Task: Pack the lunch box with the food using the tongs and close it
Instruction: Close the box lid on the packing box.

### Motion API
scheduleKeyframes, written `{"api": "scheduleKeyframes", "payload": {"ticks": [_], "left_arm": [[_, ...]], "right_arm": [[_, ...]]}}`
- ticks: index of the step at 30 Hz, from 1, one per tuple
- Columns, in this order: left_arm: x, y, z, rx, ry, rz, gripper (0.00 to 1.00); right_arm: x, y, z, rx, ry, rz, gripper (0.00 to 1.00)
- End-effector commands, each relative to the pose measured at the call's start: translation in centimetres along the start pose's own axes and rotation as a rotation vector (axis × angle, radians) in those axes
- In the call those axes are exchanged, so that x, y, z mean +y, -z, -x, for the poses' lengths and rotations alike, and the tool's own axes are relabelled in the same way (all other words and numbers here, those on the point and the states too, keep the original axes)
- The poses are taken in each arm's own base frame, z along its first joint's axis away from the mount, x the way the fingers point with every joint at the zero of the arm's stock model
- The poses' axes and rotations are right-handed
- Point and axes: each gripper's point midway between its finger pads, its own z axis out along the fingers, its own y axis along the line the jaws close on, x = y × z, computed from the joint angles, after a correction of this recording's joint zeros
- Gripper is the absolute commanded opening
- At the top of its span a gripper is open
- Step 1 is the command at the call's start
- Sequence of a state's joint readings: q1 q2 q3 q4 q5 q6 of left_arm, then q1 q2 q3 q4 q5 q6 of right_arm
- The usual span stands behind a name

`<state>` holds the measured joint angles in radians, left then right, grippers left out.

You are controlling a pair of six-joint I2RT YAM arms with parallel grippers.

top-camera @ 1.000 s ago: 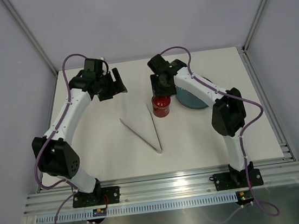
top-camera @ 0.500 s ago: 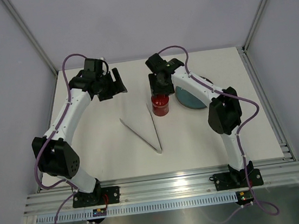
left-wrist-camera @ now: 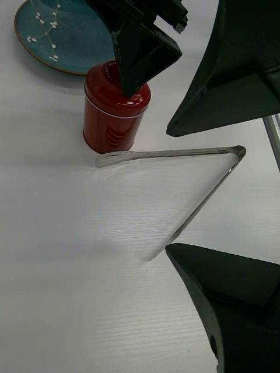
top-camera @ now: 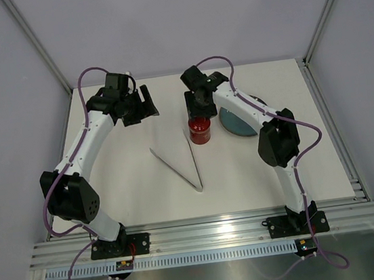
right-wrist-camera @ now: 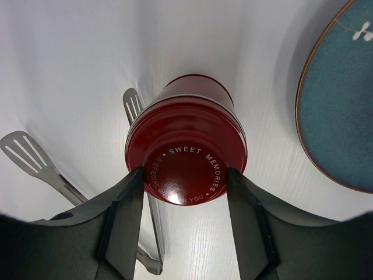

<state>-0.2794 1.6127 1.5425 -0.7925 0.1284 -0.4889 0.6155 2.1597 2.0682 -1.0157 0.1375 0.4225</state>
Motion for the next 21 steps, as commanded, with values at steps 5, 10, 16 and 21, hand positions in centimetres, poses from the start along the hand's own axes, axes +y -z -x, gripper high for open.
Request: {"api": "scheduleKeyframes", "payload": {"ticks": [5,10,16,21], "left_arm": [[0.1,0.3,0.8,-0.032,-0.019,0.002,0.78],[0.1,0.3,0.7,-0.029,-0.019,-0.002,0.79],[0.0,0.4,0.7,-0.029,-0.021,-0.002,0.78],[0.1,0.3,0.7,-0.027,-0.023,0.0,0.79]], "right_arm": [[0.2,2.2,1.0,-0.016,0.032,-0.023,0.55],[0.0,2.4,0.8,0.026,0.069,-0.051,0.55],[-0.1,1.6,0.5,0.057,0.082,-0.064,0.55],[0.1,0.3,0.1,0.081,0.092,-0.067,0.56]]}}
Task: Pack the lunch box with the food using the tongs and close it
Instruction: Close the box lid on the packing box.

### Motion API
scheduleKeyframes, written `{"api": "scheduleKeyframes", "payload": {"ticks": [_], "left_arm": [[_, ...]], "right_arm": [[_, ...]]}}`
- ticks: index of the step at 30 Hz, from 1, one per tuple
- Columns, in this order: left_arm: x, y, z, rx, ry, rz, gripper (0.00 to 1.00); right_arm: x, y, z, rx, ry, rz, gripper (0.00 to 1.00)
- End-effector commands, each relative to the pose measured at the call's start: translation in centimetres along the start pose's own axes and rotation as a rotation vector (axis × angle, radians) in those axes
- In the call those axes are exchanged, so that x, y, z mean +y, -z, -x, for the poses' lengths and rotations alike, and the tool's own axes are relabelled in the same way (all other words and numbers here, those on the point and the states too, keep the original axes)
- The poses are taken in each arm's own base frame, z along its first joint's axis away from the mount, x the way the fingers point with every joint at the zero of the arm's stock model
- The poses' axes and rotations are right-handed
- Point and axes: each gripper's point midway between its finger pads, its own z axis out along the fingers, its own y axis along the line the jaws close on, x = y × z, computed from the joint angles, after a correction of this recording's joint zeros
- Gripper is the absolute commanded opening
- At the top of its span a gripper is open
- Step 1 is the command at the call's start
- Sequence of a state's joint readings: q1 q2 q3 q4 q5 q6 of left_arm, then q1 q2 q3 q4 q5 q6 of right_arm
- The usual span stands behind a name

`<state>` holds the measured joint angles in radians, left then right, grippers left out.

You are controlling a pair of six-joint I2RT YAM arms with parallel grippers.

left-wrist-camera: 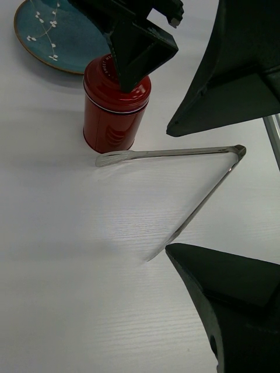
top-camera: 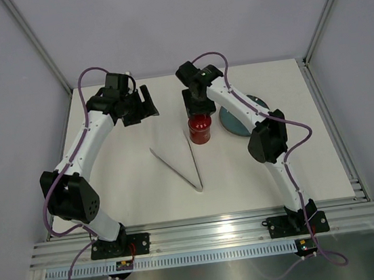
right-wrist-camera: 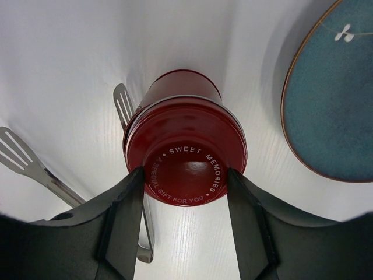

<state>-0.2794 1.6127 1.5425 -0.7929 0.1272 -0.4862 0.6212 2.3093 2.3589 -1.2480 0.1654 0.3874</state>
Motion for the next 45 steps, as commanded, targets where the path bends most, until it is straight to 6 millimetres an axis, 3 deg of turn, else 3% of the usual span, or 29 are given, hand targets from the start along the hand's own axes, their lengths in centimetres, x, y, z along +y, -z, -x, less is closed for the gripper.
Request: {"api": "scheduleKeyframes", "payload": {"ticks": [1,5,17,30,45], "left_arm": [[0.1,0.3,0.7,-0.027,-0.021,-0.002,0.79],[0.1,0.4,0.7,-0.029,-0.022,0.003,0.79],[0.2,0.2,0.6,-0.027,-0.025,0.004,0.79],[0.4,0.2,0.6,-0.026,-0.02,0.011,0.79],[0.5,0.1,0.4,-0.025,-0.018,0.015,0.79]], "right_arm": [[0.4,-0.2,-0.3,0.017,0.037,-0.006,0.56],[0.7,-0.9,-0.2,0.019,0.037,0.003,0.56],[1.5,-0.5,0.9,-0.021,0.027,0.038,0.55],[2.1,-1.0,0.3,0.006,0.035,0.072,0.55],[1.0,-2.7,-1.0,0.04,0.039,0.011,0.55]]}}
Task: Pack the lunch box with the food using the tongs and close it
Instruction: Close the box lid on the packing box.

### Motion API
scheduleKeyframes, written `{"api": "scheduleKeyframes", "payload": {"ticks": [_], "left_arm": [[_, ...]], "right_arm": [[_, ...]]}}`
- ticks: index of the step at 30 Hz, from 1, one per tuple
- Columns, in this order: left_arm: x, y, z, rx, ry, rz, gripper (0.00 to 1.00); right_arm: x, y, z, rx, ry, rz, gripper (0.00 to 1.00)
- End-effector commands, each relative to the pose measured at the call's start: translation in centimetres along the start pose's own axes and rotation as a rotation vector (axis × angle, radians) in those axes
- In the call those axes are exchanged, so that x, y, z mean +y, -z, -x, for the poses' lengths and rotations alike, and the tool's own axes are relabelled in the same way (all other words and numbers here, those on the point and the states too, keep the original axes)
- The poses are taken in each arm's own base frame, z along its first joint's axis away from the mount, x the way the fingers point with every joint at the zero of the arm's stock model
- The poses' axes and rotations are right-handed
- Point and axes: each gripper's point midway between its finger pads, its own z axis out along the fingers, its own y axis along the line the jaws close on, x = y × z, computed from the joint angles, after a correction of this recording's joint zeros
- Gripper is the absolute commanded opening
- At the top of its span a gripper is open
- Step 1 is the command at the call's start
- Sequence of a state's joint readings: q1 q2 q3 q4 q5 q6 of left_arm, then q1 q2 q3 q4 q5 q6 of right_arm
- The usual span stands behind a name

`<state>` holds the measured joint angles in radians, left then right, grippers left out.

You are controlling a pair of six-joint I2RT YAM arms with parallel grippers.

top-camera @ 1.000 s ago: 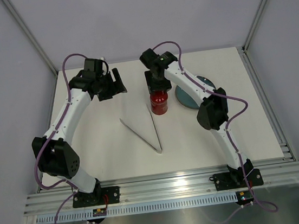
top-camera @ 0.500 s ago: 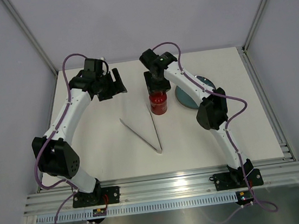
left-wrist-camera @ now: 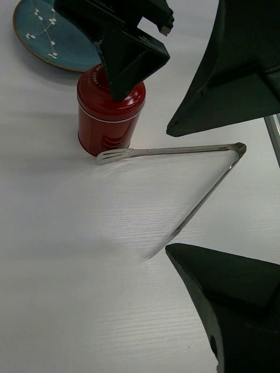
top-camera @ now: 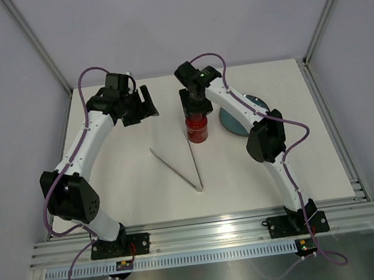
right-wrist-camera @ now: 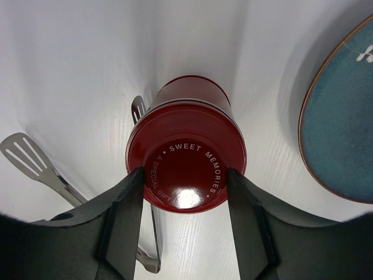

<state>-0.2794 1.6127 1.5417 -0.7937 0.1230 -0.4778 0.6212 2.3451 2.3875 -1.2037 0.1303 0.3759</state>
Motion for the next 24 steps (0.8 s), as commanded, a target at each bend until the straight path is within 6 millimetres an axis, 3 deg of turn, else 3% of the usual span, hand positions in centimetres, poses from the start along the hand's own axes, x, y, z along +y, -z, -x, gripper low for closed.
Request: {"api": "scheduleKeyframes", "payload": {"ticks": [1,8,18,24], "left_arm": [[0.3,0.1,0.3,-0.021,-0.012,0.009,0.79],[0.3,0.0,0.3,-0.02,-0.008,0.002,0.79],[0.3,0.1,0.2,-0.02,-0.009,0.003,0.79],[0.1,0.2,0.5,-0.025,-0.011,-0.002,0.79]], "right_arm": [[-0.3,-1.6,-2.0,0.055,0.033,-0.032,0.56],[0.1,0.6,-0.7,-0.002,0.024,-0.005,0.64],[0.8,1.2,-0.3,-0.018,0.028,0.012,0.8],[0.8,2.2,0.4,-0.053,0.026,0.009,0.81]]}}
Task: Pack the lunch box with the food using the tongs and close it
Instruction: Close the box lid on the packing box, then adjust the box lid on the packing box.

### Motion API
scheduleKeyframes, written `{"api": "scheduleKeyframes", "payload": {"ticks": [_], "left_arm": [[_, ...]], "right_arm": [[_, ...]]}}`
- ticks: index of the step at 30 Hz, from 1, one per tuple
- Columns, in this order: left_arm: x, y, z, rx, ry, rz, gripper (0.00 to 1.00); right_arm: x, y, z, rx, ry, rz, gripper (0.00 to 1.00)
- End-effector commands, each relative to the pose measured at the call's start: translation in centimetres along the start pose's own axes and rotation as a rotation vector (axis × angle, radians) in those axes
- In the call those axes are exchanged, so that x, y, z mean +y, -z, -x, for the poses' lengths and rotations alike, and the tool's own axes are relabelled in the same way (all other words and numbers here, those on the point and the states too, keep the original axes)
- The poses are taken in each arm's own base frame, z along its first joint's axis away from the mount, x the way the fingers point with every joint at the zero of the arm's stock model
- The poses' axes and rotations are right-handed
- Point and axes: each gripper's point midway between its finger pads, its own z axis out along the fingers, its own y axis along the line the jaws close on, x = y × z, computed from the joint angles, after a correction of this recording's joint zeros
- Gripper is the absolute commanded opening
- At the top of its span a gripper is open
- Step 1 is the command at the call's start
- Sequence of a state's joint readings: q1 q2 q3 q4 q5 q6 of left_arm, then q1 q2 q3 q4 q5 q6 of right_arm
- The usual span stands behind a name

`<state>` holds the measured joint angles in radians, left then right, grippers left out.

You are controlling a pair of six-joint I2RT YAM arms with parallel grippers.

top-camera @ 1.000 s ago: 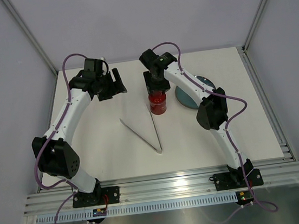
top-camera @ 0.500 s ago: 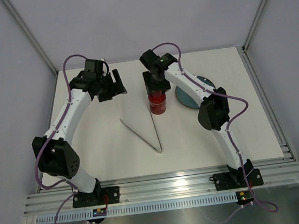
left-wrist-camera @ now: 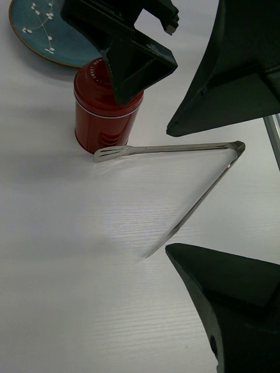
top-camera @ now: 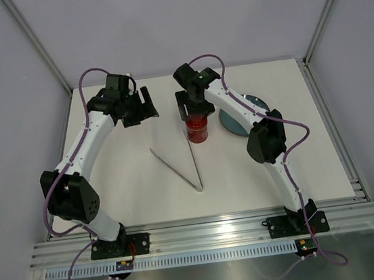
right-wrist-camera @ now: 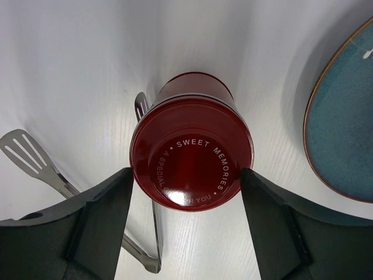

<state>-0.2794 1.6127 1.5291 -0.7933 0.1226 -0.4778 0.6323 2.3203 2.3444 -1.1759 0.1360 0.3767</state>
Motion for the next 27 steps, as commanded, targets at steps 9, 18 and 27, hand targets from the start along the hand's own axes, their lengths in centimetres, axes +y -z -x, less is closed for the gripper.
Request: {"api": "scheduleKeyframes", "payload": {"ticks": [9,18,27], "left_arm": [[-1.1,0.4,1.5,-0.039,-0.014,-0.035,0.78],[-7.6,-1.4,1.3,-0.016,-0.12,-0.107,0.66],[-15.0,-4.8,1.0,0.033,-0.218,-0.177,0.0]], "right_arm": [[-1.3,10.1,4.9,-0.277,-0.047,0.013,0.93],[-14.1,11.2,0.5,-0.339,-0.382,-0.048,0.45],[-18.1,10.5,-6.3,-0.302,-0.487,-0.111,0.18]]}}
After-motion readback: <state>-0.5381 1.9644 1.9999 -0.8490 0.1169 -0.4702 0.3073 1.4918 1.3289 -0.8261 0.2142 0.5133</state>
